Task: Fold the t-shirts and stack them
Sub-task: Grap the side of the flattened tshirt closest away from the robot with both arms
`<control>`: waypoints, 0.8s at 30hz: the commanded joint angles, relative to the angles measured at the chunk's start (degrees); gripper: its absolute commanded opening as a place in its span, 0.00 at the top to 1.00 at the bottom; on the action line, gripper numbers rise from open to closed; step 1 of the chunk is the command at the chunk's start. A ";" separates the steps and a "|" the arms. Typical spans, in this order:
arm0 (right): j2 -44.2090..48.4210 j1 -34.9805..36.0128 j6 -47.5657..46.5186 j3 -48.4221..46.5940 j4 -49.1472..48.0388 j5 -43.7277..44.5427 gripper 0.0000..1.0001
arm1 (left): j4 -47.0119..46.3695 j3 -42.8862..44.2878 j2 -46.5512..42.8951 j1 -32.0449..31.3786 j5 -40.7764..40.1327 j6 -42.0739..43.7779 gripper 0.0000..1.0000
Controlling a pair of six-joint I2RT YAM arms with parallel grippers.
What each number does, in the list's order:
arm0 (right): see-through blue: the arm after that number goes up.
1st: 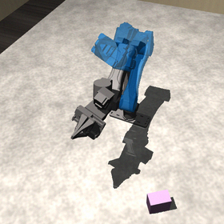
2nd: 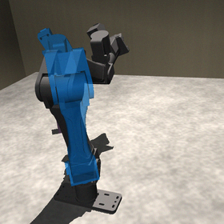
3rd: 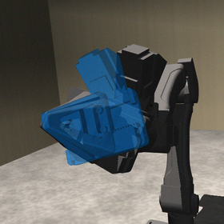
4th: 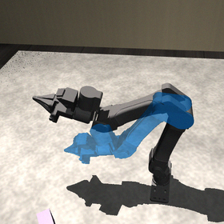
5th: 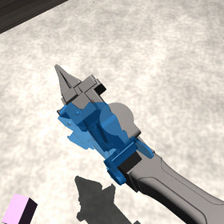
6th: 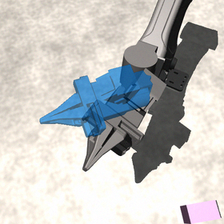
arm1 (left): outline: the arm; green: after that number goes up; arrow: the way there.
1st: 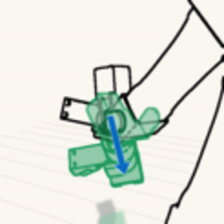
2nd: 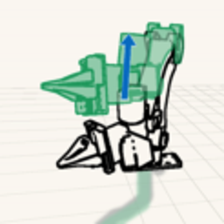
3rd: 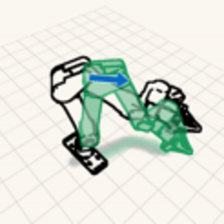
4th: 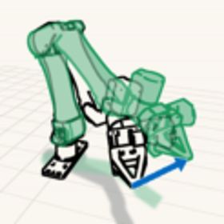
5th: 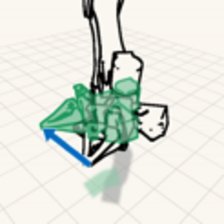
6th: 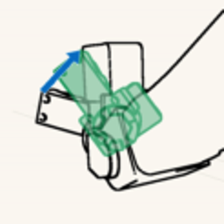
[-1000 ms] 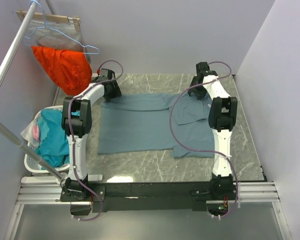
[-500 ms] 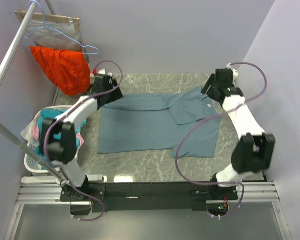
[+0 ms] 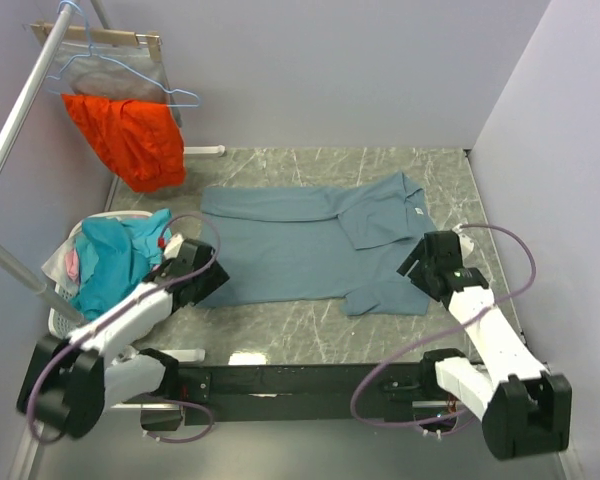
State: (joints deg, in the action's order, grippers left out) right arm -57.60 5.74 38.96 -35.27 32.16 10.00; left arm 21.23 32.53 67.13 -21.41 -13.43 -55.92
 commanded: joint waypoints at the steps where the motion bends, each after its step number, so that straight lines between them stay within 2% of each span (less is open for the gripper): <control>1: 6.79 1.55 2.79 2.13 1.67 0.11 0.23 | 5.03 -5.02 -9.20 -0.74 -4.23 -11.65 0.29; 5: 9.61 3.22 3.49 3.62 3.78 -0.86 0.22 | 10.92 -7.92 -18.41 -0.83 -5.81 -16.05 0.29; 9: 9.88 5.68 6.91 4.50 5.36 -0.51 0.22 | 13.56 -10.03 -22.66 -0.83 -8.54 -18.87 0.29; 13: 8.13 7.44 9.29 5.56 5.72 0.99 0.21 | 13.31 -9.42 -18.81 -0.92 -9.51 -18.88 0.29; 17: 6.72 7.88 10.78 6.70 6.33 1.16 0.21 | 9.02 -7.84 -7.67 -0.92 -8.11 -17.30 0.33; 20: 7.06 8.24 12.36 7.66 6.94 0.90 0.21 | 6.46 -7.13 -1.33 -0.92 -6.61 -15.36 0.49; 21: 7.85 8.32 13.50 7.93 7.21 0.46 0.21 | 4.54 -7.13 -0.26 -0.92 -5.74 -14.66 0.66; 22: 8.29 8.59 13.77 8.28 7.21 0.20 0.21 | 3.74 -7.31 0.62 -0.92 -5.21 -14.22 0.74; 23: 9.34 8.85 14.73 8.63 8.34 0.72 0.21 | 1.64 -7.57 1.50 -0.92 -4.16 -13.17 0.97; 24: 10.05 8.94 15.26 8.81 9.49 1.07 0.21 | 1.18 -7.75 2.03 -0.92 -3.80 -12.99 0.99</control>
State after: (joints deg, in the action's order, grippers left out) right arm -50.26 13.78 50.48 -27.18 38.81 9.54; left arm 24.71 27.14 65.73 -22.15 -20.86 -71.00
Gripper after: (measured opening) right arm 0.790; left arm 0.099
